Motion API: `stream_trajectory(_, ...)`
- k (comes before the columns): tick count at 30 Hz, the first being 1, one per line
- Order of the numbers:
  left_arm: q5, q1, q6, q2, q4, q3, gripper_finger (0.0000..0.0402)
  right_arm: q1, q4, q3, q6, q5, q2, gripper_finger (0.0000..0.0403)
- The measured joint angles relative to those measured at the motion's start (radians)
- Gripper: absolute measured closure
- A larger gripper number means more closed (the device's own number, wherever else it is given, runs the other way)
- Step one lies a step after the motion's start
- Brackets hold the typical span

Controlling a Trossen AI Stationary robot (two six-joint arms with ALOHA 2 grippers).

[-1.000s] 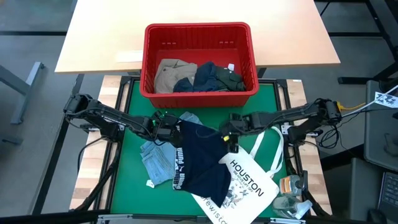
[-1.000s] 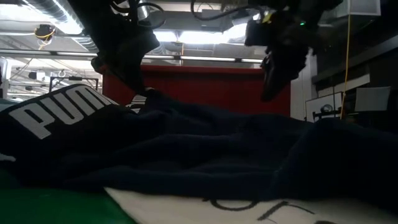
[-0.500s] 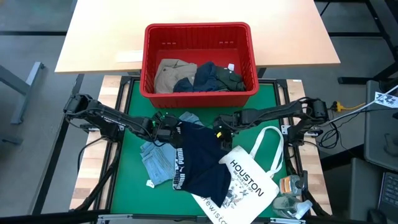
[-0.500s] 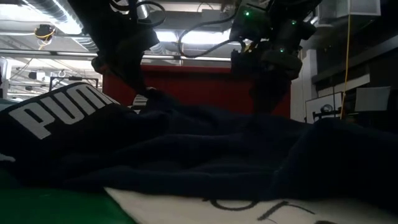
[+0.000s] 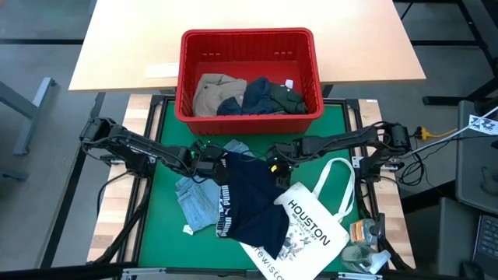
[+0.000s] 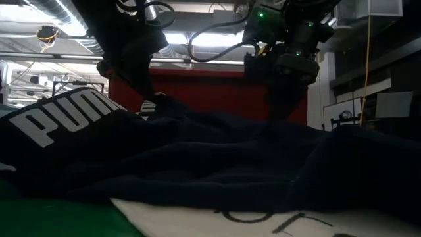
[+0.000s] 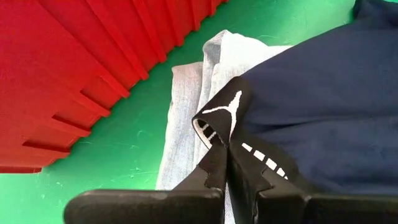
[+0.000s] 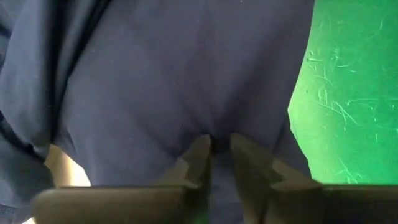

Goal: Fold Laundry from Bin
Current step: Fold the dark blue boxer shorts

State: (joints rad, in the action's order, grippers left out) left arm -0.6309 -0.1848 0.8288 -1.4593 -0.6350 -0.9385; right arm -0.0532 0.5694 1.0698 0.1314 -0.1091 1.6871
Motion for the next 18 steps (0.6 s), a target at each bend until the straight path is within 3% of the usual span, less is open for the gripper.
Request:
stream_trajectory(3, 0.000, 0.000, 0.000, 0.000, 0.000, 0.000, 0.0401, 0.000, 0.000, 0.000, -0.004, 0.013, 0.000, 0.0394)
stream_trajectory(11, 0.000, 0.000, 0.000, 0.000, 0.000, 0.000, 0.0401, 0.000, 0.000, 0.000, -0.006, 0.033, 0.000, 0.0397)
stream_trajectory(18, -0.002, 0.000, 0.002, 0.000, -0.001, 0.000, 0.0401, 0.000, 0.008, 0.001, 0.044, 0.197, -0.033, 0.0400)
